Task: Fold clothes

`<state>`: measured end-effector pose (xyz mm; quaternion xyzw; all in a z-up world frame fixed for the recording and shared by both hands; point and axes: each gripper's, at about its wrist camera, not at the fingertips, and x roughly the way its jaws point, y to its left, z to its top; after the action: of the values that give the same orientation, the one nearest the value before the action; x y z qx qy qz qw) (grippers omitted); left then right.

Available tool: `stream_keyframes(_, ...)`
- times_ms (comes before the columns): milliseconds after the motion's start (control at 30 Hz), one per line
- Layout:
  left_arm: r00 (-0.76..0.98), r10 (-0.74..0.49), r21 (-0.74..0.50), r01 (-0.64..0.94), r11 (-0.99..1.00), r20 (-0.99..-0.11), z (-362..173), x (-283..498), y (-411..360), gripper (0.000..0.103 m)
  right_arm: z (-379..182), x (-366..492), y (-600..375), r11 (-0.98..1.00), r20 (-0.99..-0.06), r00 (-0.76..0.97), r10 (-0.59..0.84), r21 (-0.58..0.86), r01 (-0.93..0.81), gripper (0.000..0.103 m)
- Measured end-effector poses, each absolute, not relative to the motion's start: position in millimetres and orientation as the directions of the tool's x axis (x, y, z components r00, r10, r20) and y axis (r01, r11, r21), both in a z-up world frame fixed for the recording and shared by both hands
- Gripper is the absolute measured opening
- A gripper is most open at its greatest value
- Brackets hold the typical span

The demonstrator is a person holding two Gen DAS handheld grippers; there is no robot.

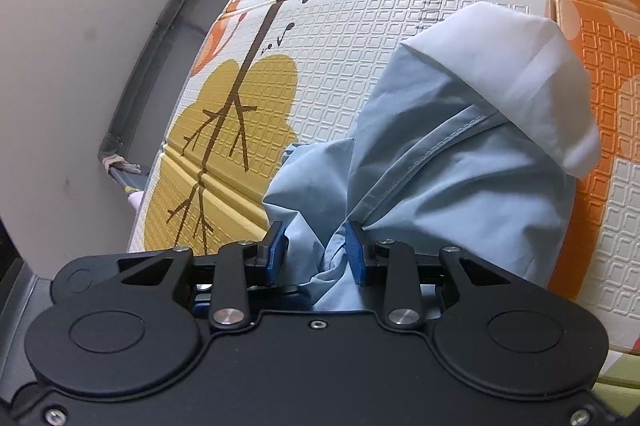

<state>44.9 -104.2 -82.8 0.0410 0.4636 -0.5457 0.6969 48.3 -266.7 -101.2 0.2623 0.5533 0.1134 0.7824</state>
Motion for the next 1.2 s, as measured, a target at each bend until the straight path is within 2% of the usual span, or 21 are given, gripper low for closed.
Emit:
stream_keyframes(167, 0.003, -0.668, -0.410, 0.787, 0.461, -0.744, -92, 51, -103, 0.056, -101, 48, -267, 0.835, -0.806, 0.358, 0.472, 0.539, 0.112, 0.030)
stream_keyframes(433, 0.008, -0.583, -0.385, 0.743, 0.547, -0.813, -116, 66, -103, 0.055, -98, 44, -268, 0.833, -0.798, 0.367, 0.477, 0.544, 0.100, 0.029)
stream_keyframes(700, -0.008, -0.570, -0.409, 0.704, 0.580, -0.822, -131, 77, -94, 0.056, -68, 32, -285, 0.845, -0.779, 0.449, 0.438, 0.527, 0.091, 0.029)
stream_keyframes(767, -0.010, -0.571, -0.414, 0.699, 0.583, -0.821, -132, 78, -93, 0.056, -55, 28, -289, 0.855, -0.774, 0.481, 0.412, 0.511, 0.091, 0.027)
stream_keyframes(833, -0.010, -0.571, -0.415, 0.698, 0.584, -0.821, -132, 78, -92, 0.056, -46, 25, -291, 0.864, -0.772, 0.499, 0.393, 0.496, 0.087, 0.018)
stream_keyframes(933, -0.011, -0.573, -0.418, 0.695, 0.584, -0.819, -131, 78, -92, 0.056, -44, 23, -288, 0.887, -0.802, 0.476, 0.361, 0.453, 0.091, 0.010)
stream_keyframes(1000, -0.008, -0.579, -0.429, 0.682, 0.593, -0.815, -131, 80, -88, 0.056, -53, 24, -281, 0.914, -0.845, 0.434, 0.313, 0.393, 0.106, 0.008)
stream_keyframes(1133, -0.013, -0.598, -0.468, 0.637, 0.613, -0.801, -132, 86, -77, 0.055, -81, 23, -281, 0.909, -0.870, 0.381, 0.313, 0.390, 0.145, 0.000)
stream_keyframes(1200, -0.017, -0.608, -0.489, 0.611, 0.623, -0.794, -132, 90, -67, 0.050, -92, 24, -283, 0.909, -0.876, 0.370, 0.309, 0.387, 0.156, 0.000)
